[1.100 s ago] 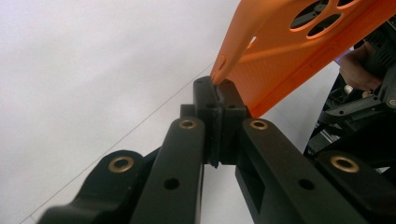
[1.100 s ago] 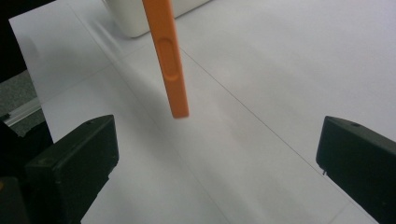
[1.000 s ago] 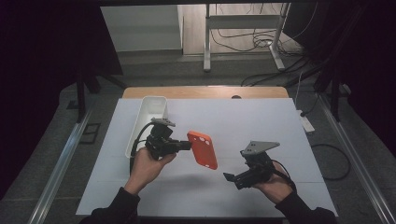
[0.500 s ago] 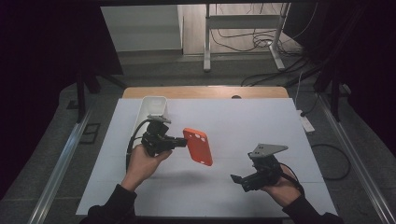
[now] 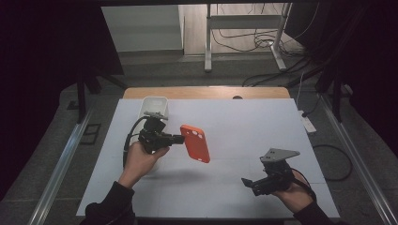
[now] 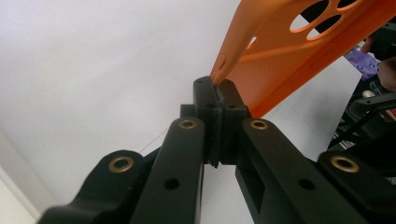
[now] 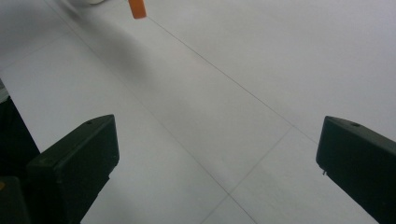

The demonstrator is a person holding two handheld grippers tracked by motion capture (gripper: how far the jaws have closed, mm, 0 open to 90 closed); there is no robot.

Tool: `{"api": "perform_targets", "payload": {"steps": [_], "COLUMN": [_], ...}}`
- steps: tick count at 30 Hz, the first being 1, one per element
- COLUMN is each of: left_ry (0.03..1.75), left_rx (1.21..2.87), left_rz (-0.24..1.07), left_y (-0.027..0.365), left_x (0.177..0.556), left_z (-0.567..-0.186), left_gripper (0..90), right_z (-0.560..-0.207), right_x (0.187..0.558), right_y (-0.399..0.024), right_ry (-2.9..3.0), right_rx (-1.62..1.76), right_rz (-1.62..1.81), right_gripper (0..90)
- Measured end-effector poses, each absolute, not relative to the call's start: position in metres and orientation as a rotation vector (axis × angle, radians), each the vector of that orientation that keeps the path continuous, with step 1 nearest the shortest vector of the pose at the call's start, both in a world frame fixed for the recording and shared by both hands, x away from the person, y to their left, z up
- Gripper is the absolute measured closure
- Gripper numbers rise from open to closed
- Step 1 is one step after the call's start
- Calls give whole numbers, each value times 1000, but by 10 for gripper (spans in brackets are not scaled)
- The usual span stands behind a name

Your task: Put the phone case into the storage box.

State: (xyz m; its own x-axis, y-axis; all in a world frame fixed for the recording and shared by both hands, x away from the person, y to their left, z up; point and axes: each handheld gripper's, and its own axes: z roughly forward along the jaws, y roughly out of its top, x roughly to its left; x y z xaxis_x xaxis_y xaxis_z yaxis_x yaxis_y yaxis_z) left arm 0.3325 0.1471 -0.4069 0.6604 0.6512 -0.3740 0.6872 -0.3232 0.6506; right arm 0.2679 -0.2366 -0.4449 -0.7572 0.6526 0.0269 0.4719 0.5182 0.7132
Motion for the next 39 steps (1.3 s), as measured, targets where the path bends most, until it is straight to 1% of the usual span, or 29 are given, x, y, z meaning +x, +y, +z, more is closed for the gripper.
{"api": "perform_targets", "payload": {"steps": [8,39], "left_ry": [1050,1126], "left_rx": [2059,2062], "left_rz": [-21,35], "left_y": [153,175], "left_x": [337,366], "left_z": [-398,-374], "left_gripper": [889,889], "right_z": [-447,-450], "right_x": [265,252], "right_y": [-253,-315], "right_ry": [2492,2340], "right_rx": [994,1236], "right_rz": [1036,909], "right_gripper": [0,0]}}
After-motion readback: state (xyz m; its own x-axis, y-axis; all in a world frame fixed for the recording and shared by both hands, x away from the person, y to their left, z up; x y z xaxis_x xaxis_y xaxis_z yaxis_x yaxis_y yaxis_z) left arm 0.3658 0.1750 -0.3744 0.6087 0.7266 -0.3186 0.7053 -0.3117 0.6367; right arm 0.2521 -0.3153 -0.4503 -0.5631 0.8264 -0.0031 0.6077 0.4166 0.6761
